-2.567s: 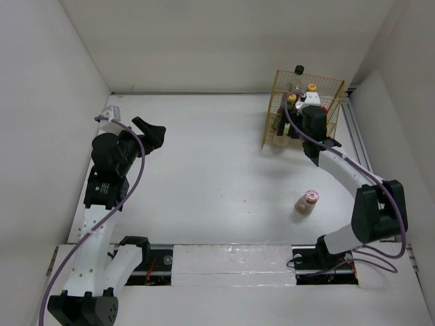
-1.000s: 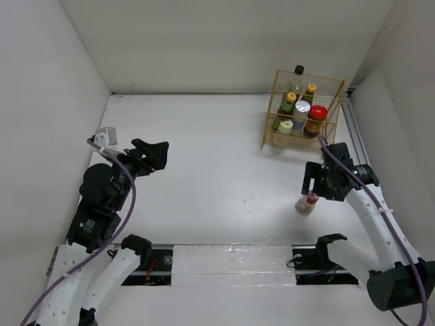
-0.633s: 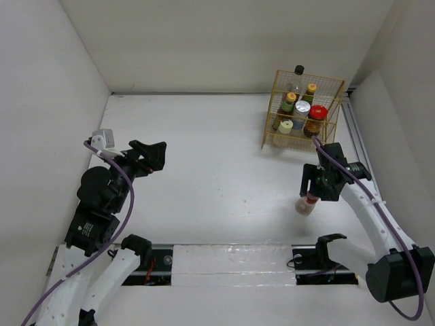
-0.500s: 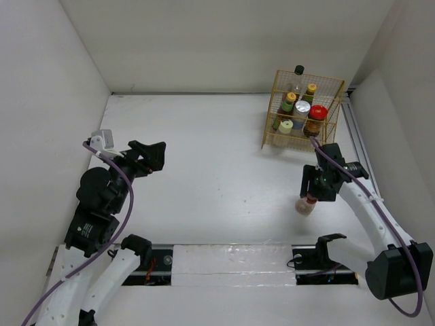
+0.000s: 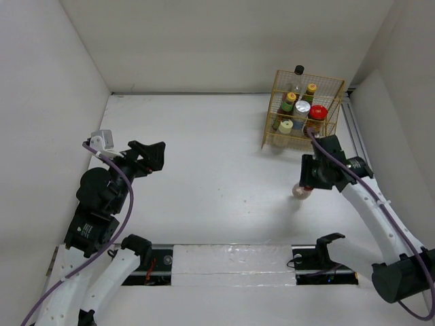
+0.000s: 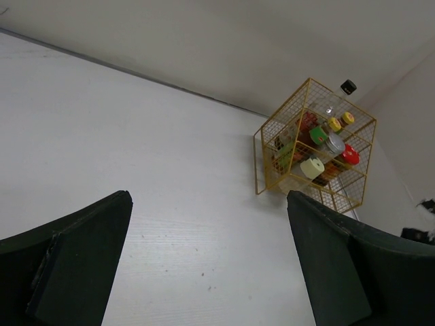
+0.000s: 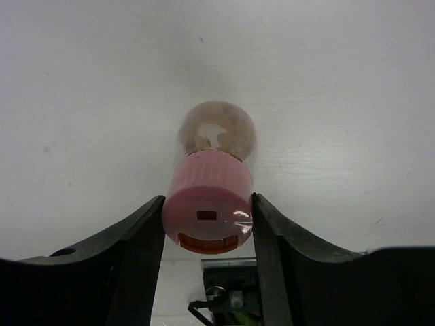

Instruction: Organize the condiment bottles

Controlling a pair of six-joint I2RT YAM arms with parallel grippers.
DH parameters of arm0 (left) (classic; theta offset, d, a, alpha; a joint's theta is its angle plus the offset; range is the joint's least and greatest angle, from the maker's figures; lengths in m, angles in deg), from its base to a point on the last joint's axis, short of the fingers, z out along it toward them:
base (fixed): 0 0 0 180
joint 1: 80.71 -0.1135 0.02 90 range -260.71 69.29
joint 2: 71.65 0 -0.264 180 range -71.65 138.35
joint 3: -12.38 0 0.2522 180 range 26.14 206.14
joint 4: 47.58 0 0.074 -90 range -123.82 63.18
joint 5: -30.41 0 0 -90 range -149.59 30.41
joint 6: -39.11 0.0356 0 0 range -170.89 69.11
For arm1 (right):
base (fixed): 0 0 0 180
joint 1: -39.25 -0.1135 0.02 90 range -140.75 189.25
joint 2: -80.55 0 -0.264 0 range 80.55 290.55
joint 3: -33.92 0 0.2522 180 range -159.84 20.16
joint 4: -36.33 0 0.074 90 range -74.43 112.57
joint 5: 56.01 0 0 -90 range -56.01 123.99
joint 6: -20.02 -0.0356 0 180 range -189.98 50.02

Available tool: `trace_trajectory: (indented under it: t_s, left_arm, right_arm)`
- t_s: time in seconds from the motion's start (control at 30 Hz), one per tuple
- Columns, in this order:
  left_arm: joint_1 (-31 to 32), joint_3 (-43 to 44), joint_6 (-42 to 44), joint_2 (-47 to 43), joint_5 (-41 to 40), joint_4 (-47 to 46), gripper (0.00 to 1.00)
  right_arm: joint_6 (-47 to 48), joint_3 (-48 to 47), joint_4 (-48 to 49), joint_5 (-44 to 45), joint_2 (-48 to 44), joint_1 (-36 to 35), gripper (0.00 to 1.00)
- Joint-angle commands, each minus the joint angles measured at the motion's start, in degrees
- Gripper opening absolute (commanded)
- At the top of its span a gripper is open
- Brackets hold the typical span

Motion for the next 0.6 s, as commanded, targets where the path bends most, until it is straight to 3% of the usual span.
trace_trajectory:
  t_s: [0.0,0.27,0.57]
  left_arm:
    - [0.4,-0.2,0.9,-0.5,0.0,-0.7,0.94]
    - [0.4,-0.2,1.4,0.6,-2.0,-0.7,0.94]
    - [0.4,-0.2,1.4,0.6,-1.5,-0.7,0.94]
  right_arm:
    - [0.5,-13.7,2.1,9.4,-1.7,-2.8,0.48]
    - [7.3,-25.7,10.7,13.0,6.4,-0.6,0.48]
    - [14.8,-35.8,13.9,2.8,19.7,9.3,0.48]
